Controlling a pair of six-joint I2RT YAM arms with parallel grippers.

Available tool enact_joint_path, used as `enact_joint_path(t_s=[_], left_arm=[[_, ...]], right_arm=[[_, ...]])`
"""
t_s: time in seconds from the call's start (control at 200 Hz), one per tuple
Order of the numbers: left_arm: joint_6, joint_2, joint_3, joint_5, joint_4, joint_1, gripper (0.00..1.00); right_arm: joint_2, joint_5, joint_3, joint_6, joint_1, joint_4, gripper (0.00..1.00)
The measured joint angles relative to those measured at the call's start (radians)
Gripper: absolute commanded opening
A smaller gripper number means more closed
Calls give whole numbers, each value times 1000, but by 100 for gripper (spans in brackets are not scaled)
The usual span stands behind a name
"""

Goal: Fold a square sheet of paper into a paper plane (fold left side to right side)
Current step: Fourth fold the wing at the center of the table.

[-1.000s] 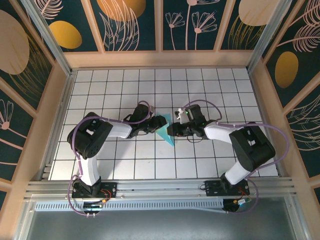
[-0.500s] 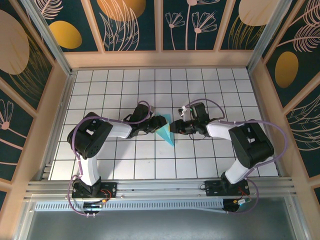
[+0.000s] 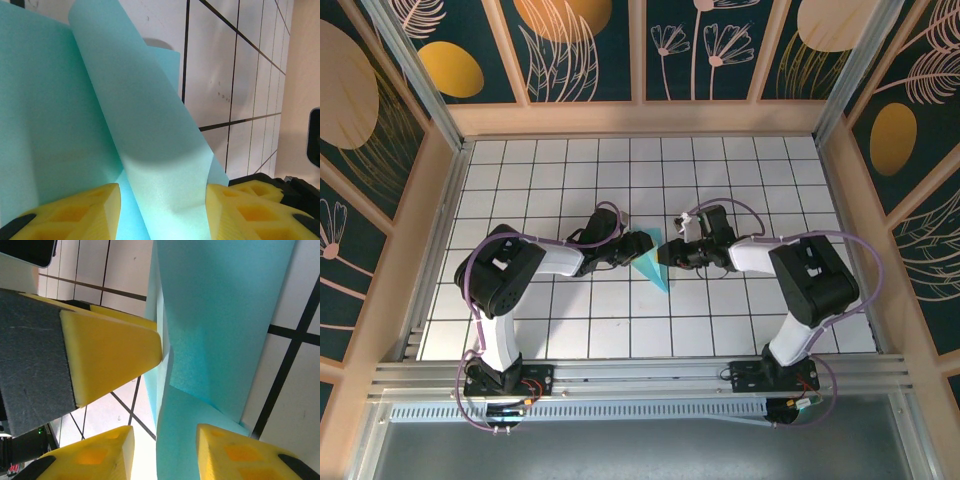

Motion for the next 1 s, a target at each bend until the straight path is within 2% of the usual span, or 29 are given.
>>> enact_joint_path(t_s=[0.285, 0.46, 0.681, 1.001], left_arm=[[0, 0, 0, 0, 0, 0, 49], [0, 0, 0, 0, 0, 0, 49], [0, 0, 0, 0, 0, 0, 49], [0, 0, 0, 0, 0, 0, 49]], right_arm=[[20, 0, 6, 16, 0, 11, 27], [23, 0, 6, 18, 0, 17, 17], [31, 6, 10, 16, 0, 16, 12], [31, 37, 11, 14, 1, 5, 12]])
